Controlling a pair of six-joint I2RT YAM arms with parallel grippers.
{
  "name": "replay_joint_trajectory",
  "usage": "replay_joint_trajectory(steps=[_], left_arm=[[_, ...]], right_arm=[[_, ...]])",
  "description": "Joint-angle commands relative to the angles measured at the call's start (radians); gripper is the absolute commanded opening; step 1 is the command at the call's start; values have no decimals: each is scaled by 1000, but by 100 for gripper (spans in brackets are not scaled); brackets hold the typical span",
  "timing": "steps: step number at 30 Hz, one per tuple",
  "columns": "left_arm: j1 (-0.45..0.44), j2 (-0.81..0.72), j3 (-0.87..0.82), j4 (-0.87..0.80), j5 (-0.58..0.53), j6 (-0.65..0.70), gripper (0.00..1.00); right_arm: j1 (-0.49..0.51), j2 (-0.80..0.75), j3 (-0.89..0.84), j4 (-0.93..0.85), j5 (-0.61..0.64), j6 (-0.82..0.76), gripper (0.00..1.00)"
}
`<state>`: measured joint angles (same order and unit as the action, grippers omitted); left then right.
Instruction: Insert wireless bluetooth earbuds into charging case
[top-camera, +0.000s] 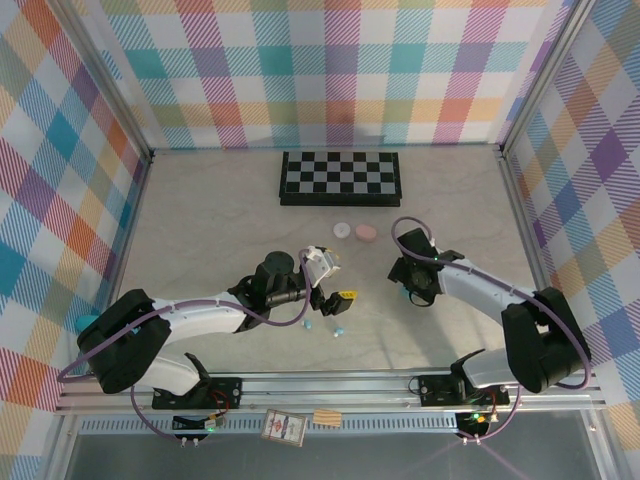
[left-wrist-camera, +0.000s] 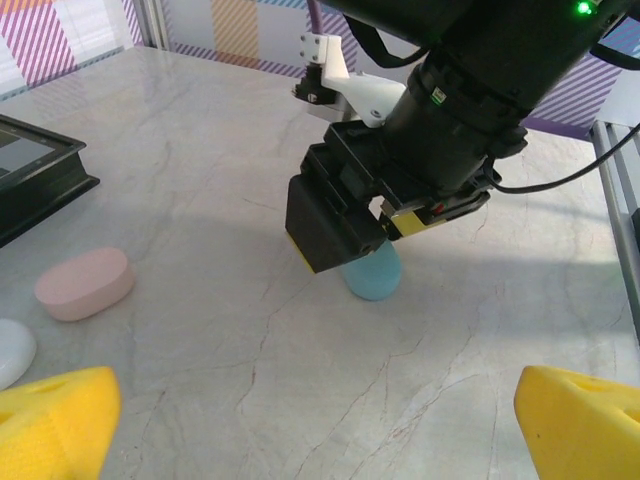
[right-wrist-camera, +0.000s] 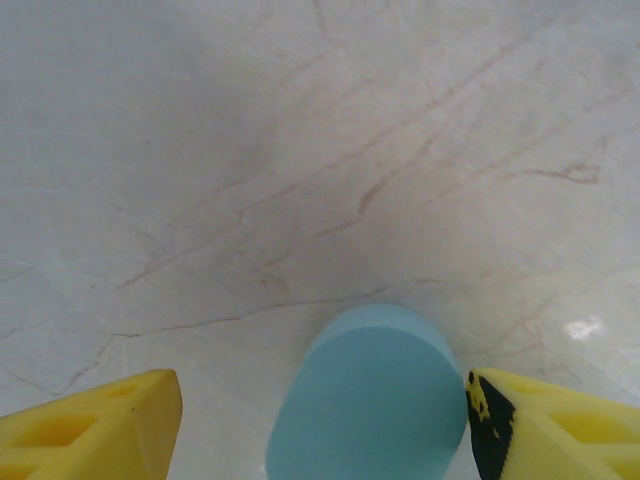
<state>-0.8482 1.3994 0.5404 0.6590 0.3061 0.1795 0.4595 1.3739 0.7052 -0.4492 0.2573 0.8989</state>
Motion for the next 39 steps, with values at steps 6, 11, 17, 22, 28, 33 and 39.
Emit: replay_joint_trajectory(steps=[6, 11, 17, 22, 28, 33, 39], left_arm=[[-10, -9, -16, 25, -15, -5, 100], [-9, 14, -2, 31, -8, -5, 100], [-10, 19, 4, 37, -6, -7, 100], [-10, 1, -6, 27, -15, -7, 100], [-10, -6, -7, 22, -16, -6, 100], [-10, -15, -9, 18, -21, -5, 100], [19, -43, -34, 50, -21, -52, 100]], right_arm=[[7, -20, -10, -42, -7, -93, 74], [35, -26, -19, -78, 14, -66, 72], [54, 31, -5, -94, 32, -30, 63], [57, 44, -9, -94, 46, -25, 57], [56, 71, -2, -91, 56, -31, 45], [55, 67, 2, -87, 59, -61, 36], [59, -17, 3, -35, -44, -252, 33]])
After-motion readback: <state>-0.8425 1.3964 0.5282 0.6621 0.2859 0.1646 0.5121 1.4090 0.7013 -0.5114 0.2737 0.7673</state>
